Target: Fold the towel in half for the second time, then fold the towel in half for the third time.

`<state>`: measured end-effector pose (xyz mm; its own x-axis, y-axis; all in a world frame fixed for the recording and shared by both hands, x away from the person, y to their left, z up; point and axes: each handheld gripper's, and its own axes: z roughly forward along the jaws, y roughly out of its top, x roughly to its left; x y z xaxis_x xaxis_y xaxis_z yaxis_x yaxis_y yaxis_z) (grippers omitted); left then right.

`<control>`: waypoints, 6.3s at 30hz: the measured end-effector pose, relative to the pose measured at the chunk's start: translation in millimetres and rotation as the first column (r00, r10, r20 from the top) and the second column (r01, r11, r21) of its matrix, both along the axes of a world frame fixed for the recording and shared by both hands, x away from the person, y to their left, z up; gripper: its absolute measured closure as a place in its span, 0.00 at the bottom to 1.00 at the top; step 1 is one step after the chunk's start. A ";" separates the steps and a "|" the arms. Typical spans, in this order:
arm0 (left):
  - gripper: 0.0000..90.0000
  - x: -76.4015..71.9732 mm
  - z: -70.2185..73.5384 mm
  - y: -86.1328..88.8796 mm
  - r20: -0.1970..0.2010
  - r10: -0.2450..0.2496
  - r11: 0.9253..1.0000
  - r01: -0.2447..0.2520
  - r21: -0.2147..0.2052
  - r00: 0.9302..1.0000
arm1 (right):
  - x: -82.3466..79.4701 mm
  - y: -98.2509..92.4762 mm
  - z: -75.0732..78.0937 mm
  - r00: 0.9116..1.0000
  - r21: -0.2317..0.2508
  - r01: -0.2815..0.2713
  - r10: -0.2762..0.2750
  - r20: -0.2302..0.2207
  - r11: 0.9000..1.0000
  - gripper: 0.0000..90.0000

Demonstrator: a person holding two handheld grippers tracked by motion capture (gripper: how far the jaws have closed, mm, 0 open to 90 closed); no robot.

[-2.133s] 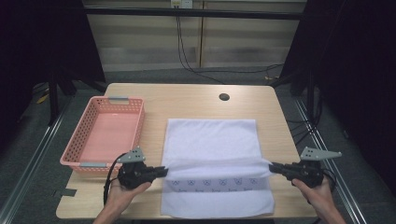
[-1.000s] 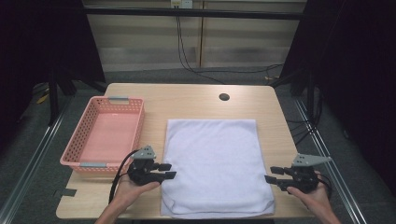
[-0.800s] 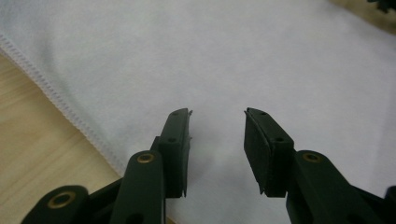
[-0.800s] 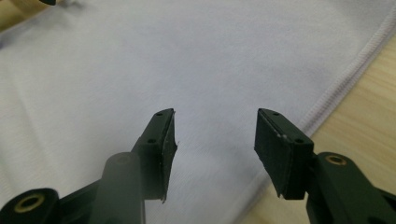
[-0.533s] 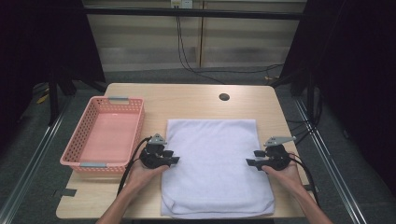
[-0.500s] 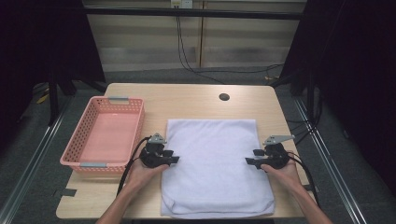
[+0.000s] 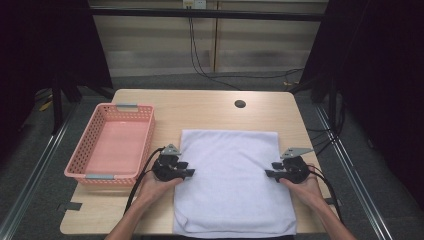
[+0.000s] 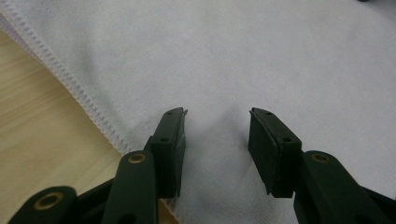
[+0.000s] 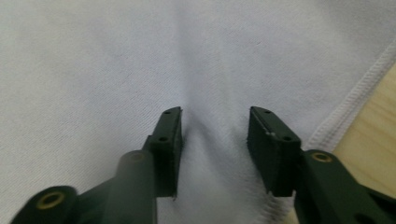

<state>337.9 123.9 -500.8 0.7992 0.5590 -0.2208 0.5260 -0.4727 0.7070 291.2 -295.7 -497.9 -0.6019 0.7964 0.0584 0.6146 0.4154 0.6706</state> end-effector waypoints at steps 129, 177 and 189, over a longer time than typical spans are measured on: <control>0.90 55.3 108.1 13.9 0.169 0.111 0.956 -0.059 -0.288 0.979 | 62.7 -64.7 101.7 0.976 0.342 0.030 -0.102 0.195 0.939 0.95; 0.67 -70.2 33.2 39.6 0.048 -0.060 0.981 0.068 -0.184 0.997 | -105.8 -55.0 33.7 1.000 0.245 0.003 -0.004 0.006 0.969 0.55; 0.59 -42.5 6.1 18.1 0.001 -0.057 0.998 0.057 -0.012 0.998 | -37.1 -28.5 5.3 0.995 0.054 0.095 -0.093 -0.039 0.994 0.50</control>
